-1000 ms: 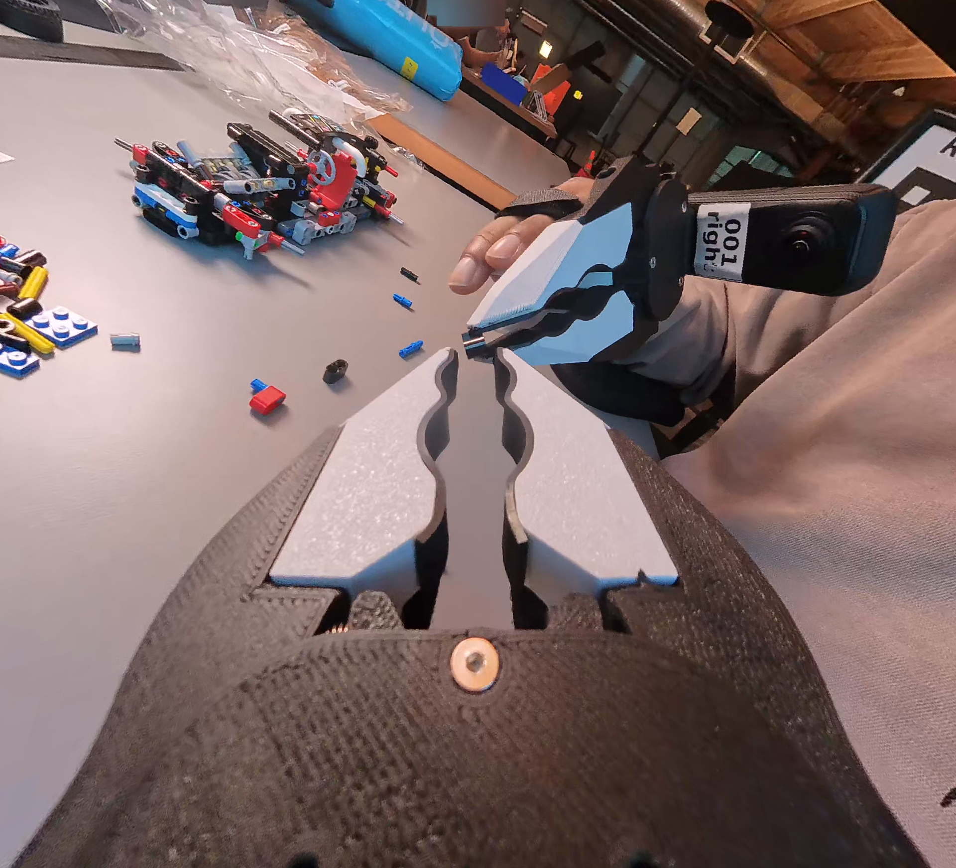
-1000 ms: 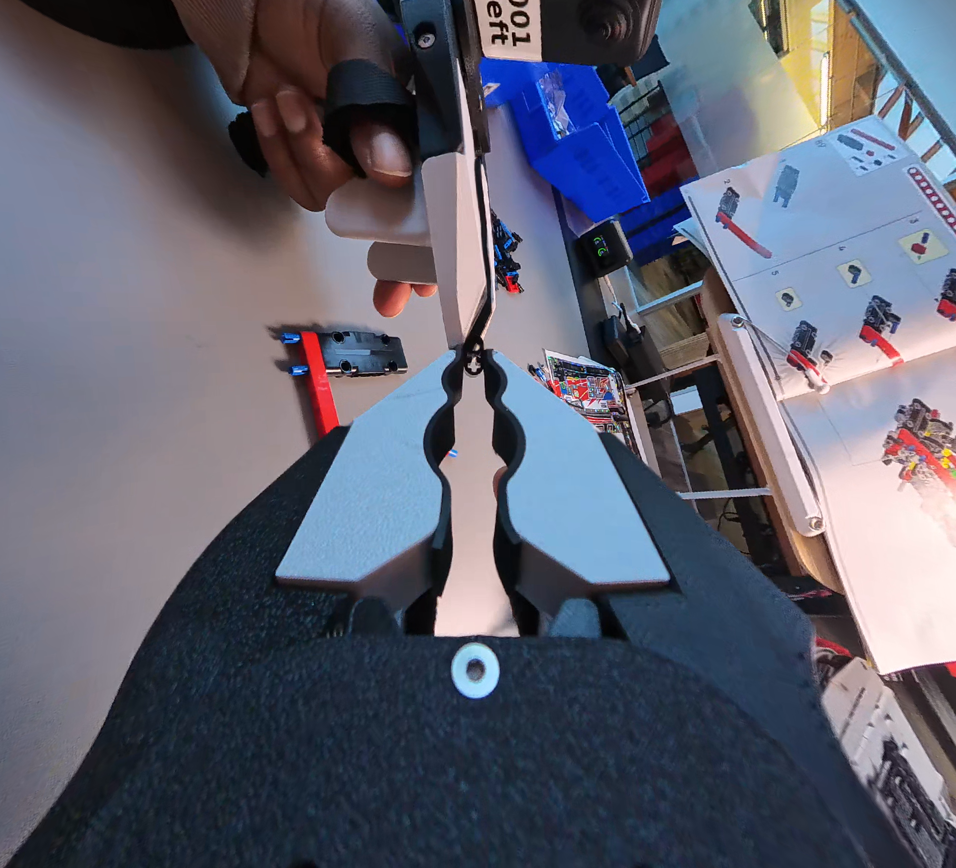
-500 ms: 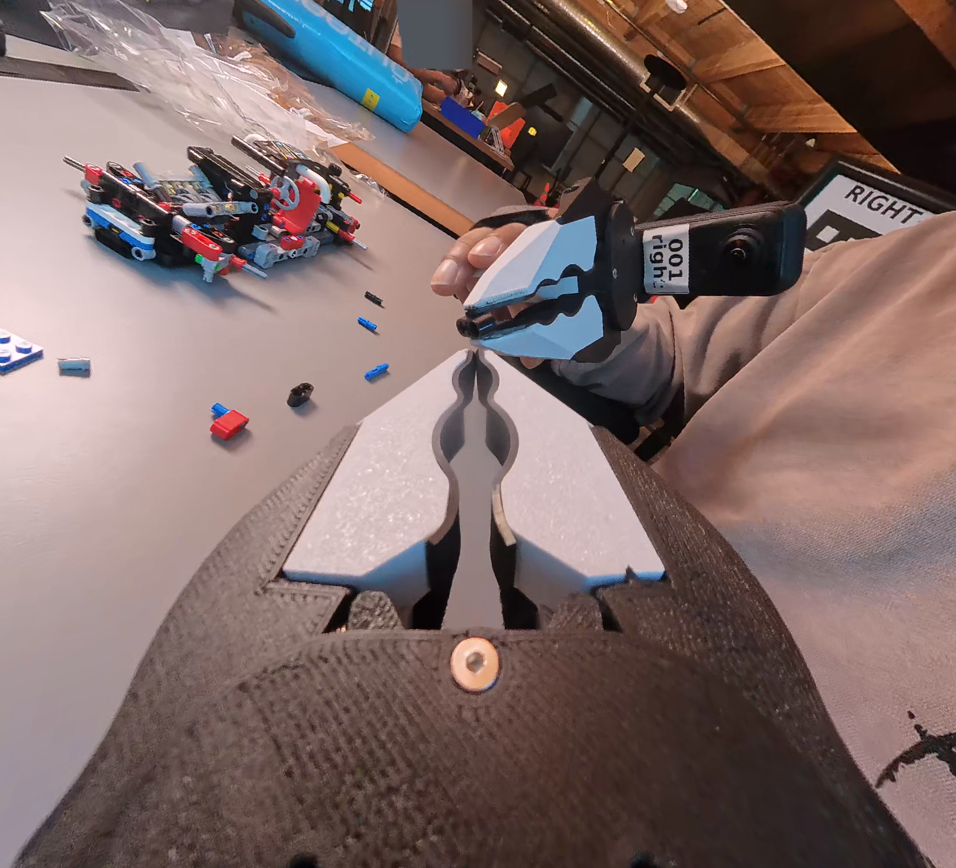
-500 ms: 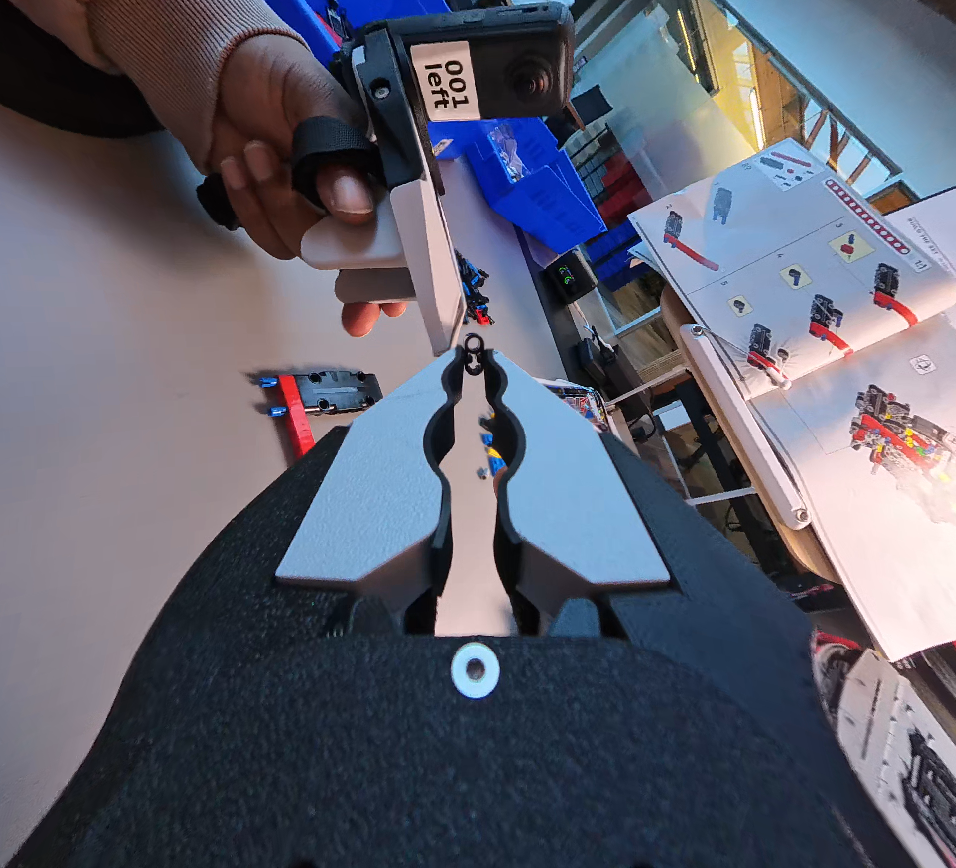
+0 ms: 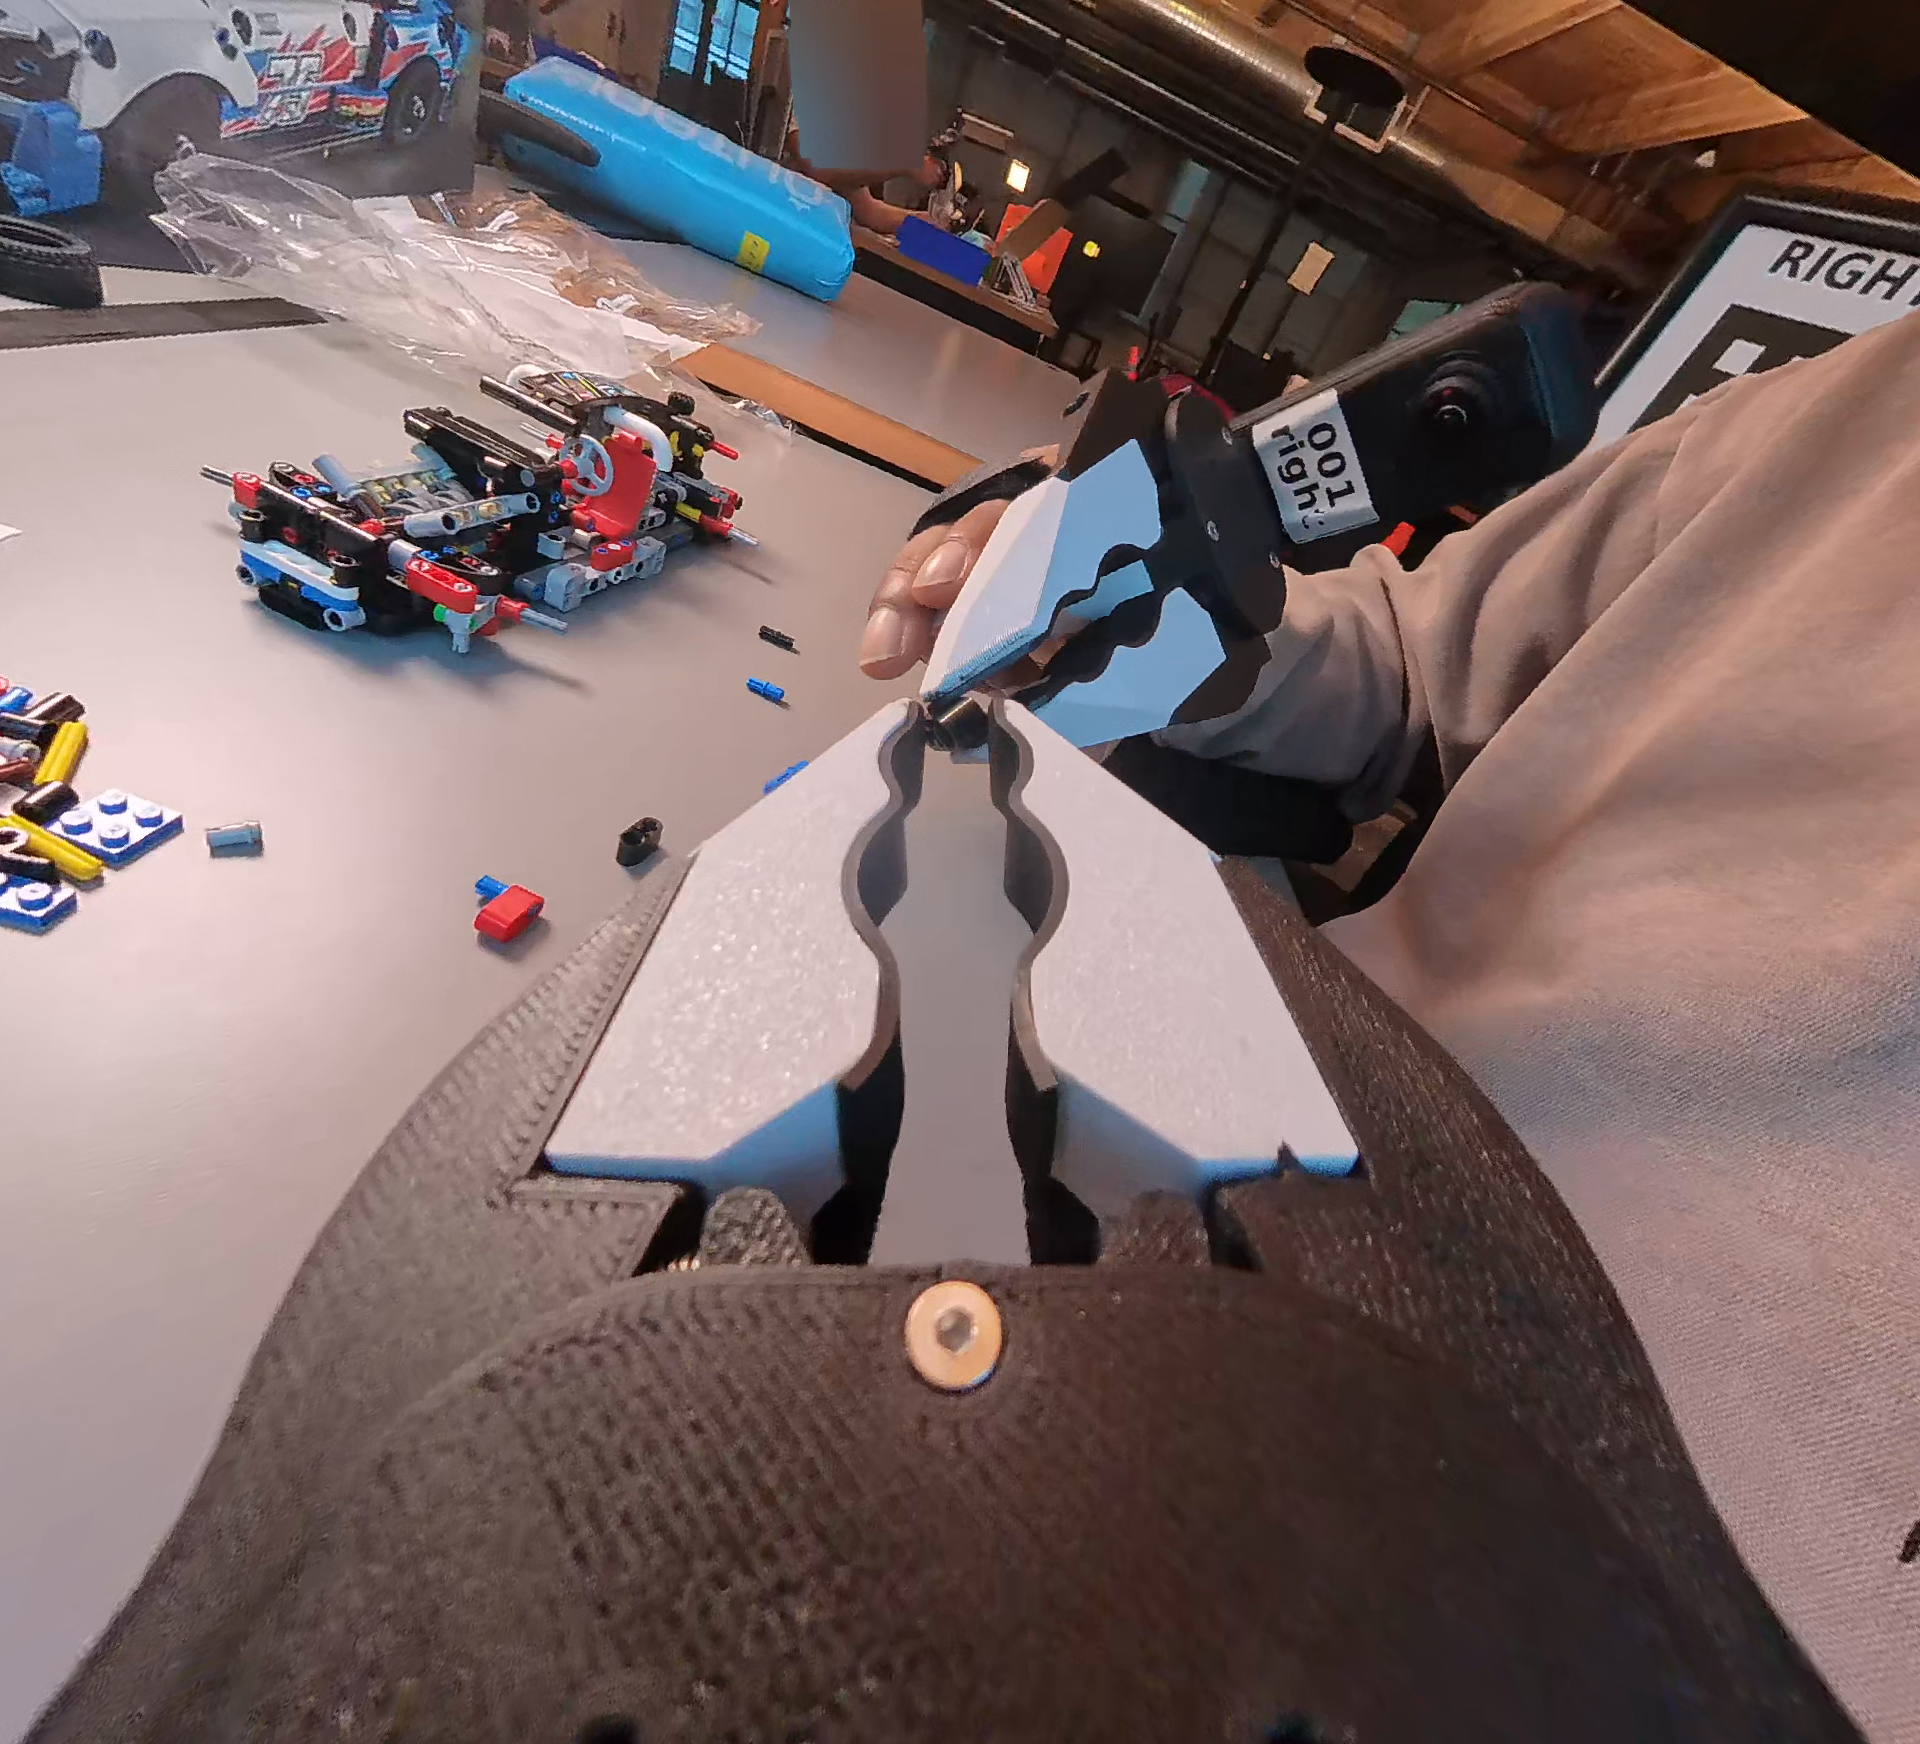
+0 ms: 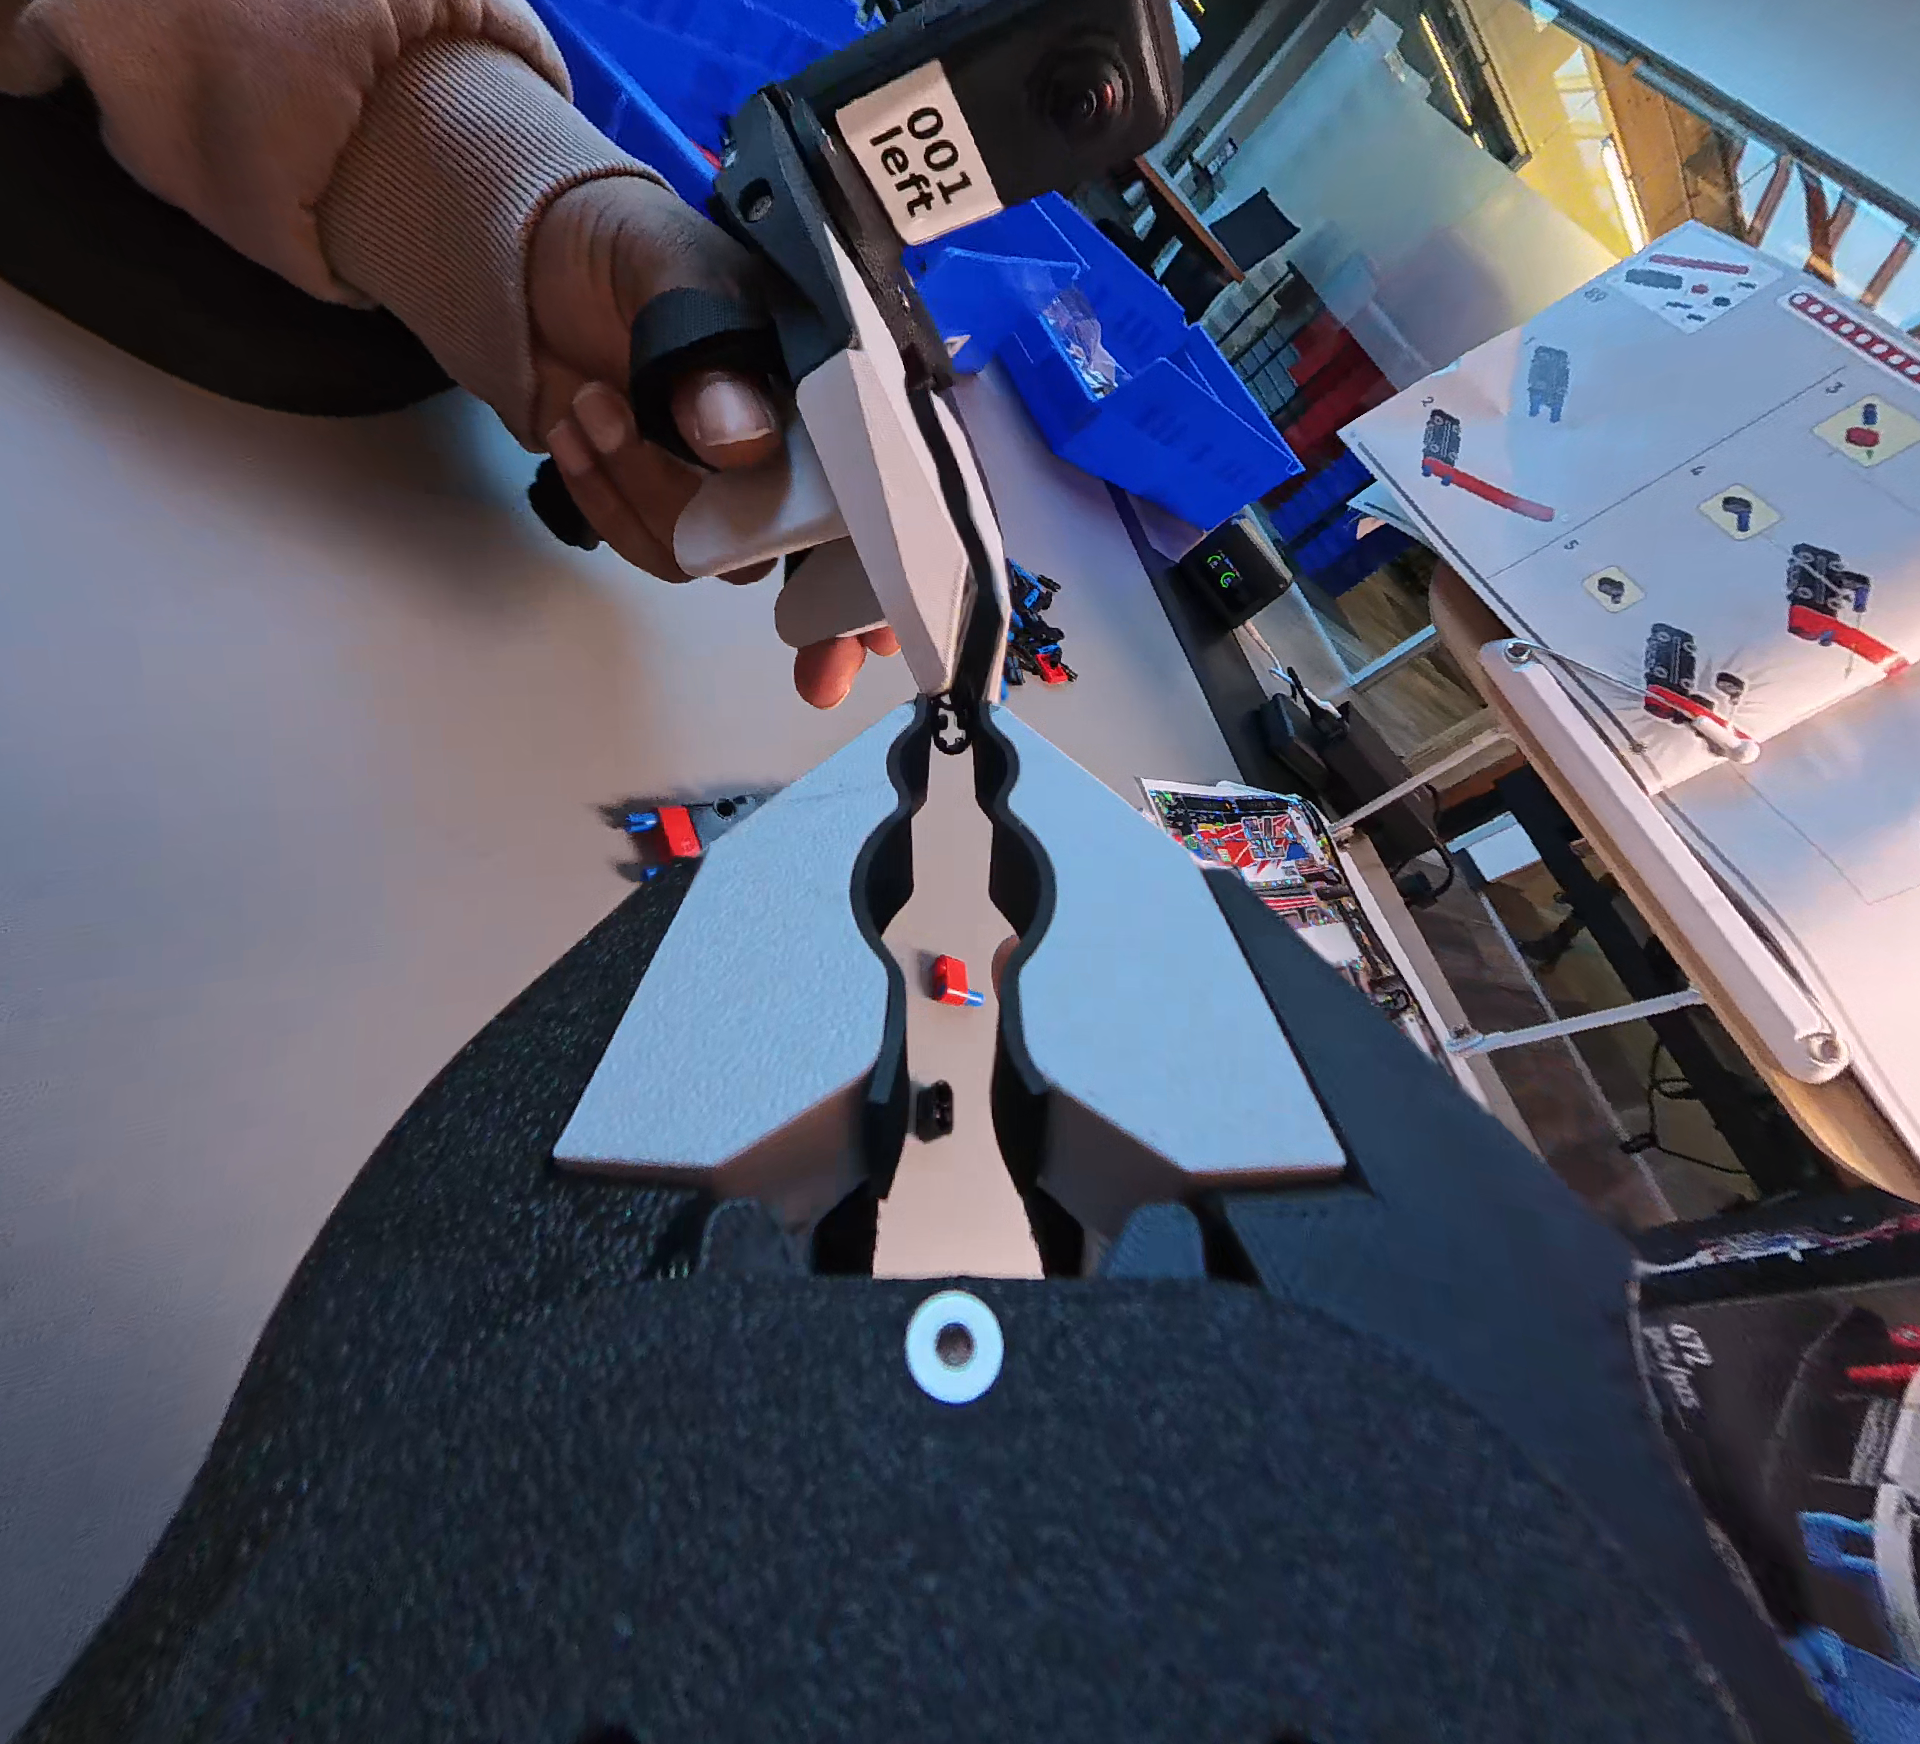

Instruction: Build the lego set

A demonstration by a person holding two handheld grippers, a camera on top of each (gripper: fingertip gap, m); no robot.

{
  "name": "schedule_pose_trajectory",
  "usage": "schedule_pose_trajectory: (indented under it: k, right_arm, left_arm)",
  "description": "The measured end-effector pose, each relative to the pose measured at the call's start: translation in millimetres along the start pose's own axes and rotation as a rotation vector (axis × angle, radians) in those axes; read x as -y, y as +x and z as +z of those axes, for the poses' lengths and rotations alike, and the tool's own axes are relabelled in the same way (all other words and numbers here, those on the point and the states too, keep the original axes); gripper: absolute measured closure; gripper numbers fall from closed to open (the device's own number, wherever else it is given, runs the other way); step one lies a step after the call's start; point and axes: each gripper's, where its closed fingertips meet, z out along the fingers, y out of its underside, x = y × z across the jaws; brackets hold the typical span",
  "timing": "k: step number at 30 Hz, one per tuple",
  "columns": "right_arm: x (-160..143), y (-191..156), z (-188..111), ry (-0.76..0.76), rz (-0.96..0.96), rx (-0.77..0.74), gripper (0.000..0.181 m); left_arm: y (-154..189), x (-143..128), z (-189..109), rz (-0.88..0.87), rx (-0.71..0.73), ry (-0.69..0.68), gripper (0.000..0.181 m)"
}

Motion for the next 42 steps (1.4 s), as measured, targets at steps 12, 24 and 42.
schedule_pose_trajectory:
  k: [12,24,42]
  right_arm:
    - [-3,-3,-8,0.039,0.181,0.096,0.172]
    - [6,-1,-10,0.097,0.444,0.186,0.177]
    - [10,-16,-18,0.116,0.609,0.379,0.177]
  left_arm:
    - [5,3,0,-0.041,-0.033,0.009,0.173]
    - [9,2,2,0.011,-0.033,0.016,0.167]
    - [25,-12,5,0.259,-0.039,-0.096,0.177]
